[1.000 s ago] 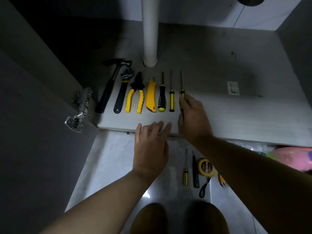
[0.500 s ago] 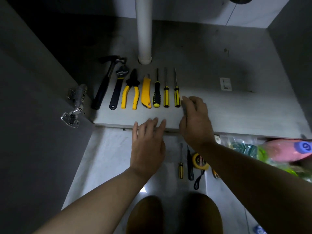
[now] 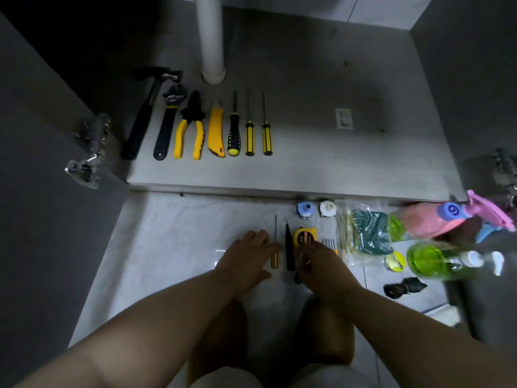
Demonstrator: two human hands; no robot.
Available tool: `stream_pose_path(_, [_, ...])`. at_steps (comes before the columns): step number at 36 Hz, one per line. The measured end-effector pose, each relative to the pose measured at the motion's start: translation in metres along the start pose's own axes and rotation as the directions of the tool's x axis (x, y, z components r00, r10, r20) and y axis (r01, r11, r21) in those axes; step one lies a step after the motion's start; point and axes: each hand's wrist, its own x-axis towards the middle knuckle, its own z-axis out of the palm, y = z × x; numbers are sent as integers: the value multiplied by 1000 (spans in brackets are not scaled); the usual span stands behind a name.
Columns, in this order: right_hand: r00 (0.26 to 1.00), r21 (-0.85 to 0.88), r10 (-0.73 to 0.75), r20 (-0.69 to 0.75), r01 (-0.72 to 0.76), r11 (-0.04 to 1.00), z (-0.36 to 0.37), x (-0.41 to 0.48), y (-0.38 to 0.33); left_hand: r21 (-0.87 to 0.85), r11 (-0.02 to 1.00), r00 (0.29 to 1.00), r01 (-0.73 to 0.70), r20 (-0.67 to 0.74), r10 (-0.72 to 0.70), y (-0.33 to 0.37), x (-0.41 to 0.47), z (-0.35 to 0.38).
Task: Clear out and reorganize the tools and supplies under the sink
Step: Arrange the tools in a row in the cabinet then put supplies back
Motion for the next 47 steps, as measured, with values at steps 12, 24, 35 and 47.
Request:
stream_pose_path(12, [995,-97,0,-103,-10,995,57,21,-16,6,1000,999,13,-30,-12,-13,-1,13])
stream_pose_path(24, [975,105,-211,-63,217,970,33,17,-27,-34,997,976,75,-200,-81,-6,-19,8])
stream_pose_path(35, [864,40,-432,-259,456,889,-70,6,-45,-155,988,775,19,-622,-112,19,-10,-85])
stream_pose_path(47, [841,273,-12,-541,189,943,-98,74,-13,130,984,902,122,-428,-55,2,98,-196])
